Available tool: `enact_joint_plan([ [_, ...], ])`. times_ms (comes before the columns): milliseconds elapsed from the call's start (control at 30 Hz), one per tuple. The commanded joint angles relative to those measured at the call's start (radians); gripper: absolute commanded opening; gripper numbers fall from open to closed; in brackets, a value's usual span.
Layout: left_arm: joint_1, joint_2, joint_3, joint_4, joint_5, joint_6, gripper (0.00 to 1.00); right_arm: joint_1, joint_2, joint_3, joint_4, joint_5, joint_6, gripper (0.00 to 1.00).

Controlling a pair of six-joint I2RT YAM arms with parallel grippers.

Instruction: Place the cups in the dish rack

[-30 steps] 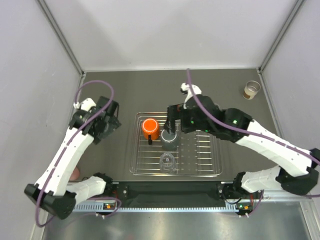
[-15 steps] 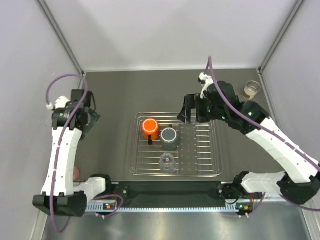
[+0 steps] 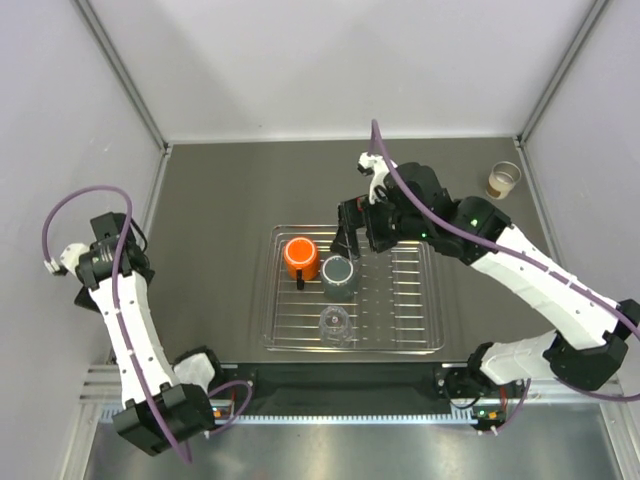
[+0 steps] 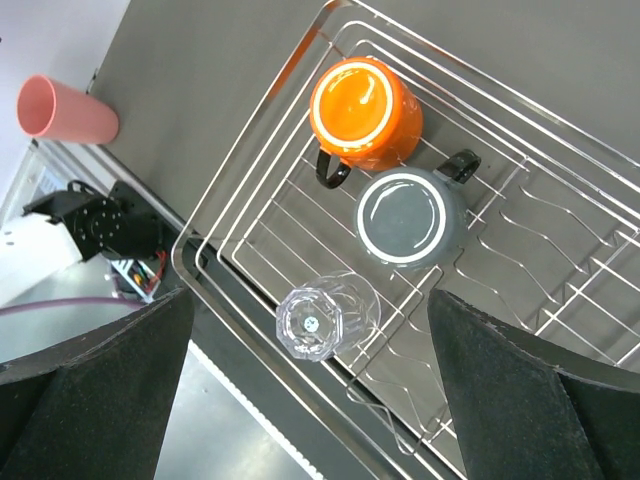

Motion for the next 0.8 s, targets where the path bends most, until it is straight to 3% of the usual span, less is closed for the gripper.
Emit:
enact_joint_plan([
  [0,0.027,-0.037,-0.024,-0.159,-0.069,0.015,0.70,0.037,-0.006,0.053,0.004,0.038,-0.037,1.00],
  [233,0.044,-0.028,-0.133,-0.129,-0.015,-0.098,0.68,0.104,-0.002,0.076,-0.005,0.081,-0.060,1.00],
  [433,0.048,-0.015,-0.194,-0.093,-0.087,-0.120,0.67,0.104,-0.008,0.060,-0.007,0.084,-0.051,1.00],
  [767,0.067,0.069,-0.160,-0.046,-0.087,-0.117,0.63,0.104,-0.037,0.057,-0.010,0.113,-0.069,1.00],
])
